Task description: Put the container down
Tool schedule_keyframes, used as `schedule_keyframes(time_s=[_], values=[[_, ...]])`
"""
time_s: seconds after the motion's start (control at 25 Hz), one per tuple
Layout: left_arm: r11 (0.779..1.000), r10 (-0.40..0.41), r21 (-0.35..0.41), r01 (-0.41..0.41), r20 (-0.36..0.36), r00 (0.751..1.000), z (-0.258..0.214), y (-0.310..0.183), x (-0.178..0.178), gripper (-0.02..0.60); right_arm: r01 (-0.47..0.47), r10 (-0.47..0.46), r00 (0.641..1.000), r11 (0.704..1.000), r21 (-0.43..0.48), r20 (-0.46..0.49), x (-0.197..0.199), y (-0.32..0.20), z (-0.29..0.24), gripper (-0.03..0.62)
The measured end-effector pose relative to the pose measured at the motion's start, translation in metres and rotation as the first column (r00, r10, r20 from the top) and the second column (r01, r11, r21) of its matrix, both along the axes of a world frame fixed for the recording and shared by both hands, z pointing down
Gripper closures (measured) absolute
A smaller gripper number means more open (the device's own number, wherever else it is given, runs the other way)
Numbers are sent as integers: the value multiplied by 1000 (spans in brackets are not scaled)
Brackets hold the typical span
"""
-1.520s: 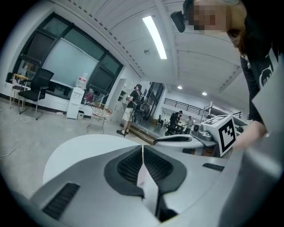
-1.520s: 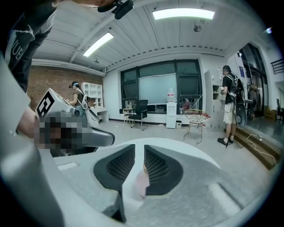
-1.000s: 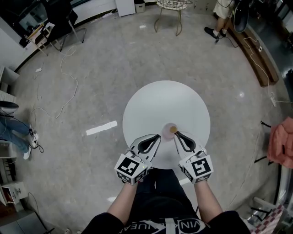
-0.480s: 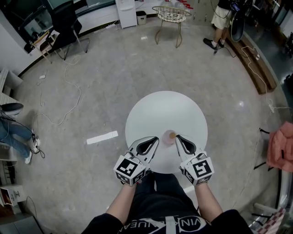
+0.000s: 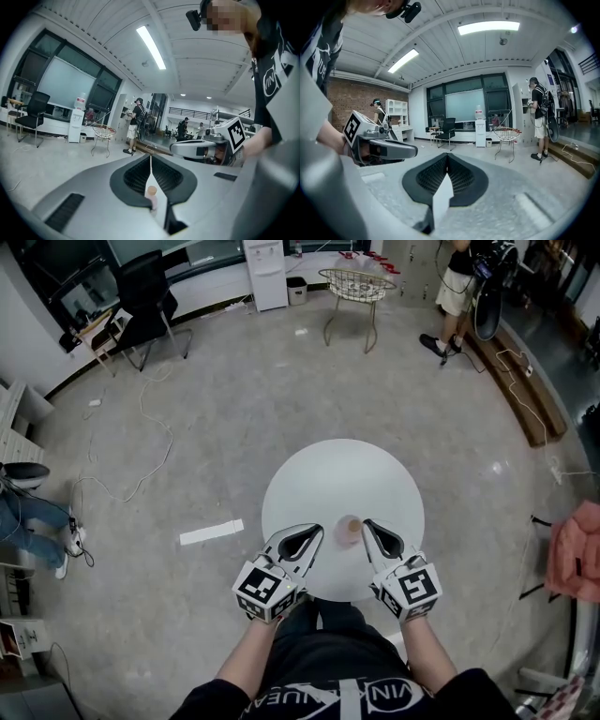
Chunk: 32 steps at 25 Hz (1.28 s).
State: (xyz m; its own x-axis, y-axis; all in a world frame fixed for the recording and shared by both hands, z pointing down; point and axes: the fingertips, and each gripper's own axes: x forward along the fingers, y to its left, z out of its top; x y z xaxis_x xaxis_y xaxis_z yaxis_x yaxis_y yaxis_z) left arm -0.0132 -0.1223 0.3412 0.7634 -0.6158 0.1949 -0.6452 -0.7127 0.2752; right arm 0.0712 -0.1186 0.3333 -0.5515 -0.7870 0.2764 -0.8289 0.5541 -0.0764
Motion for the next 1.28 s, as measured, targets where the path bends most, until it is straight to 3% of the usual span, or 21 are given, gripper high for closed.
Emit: schedule_keyframes(time_s=[0.76, 1.28], values=[[996, -30, 89, 31, -14, 999, -32, -11, 0, 566, 16, -16, 1000, 998, 54, 8, 9, -3, -26, 588], [995, -62, 82, 62, -6, 998, -31, -10, 2, 566, 36, -37, 999, 998, 50, 17, 15, -2, -23, 588]])
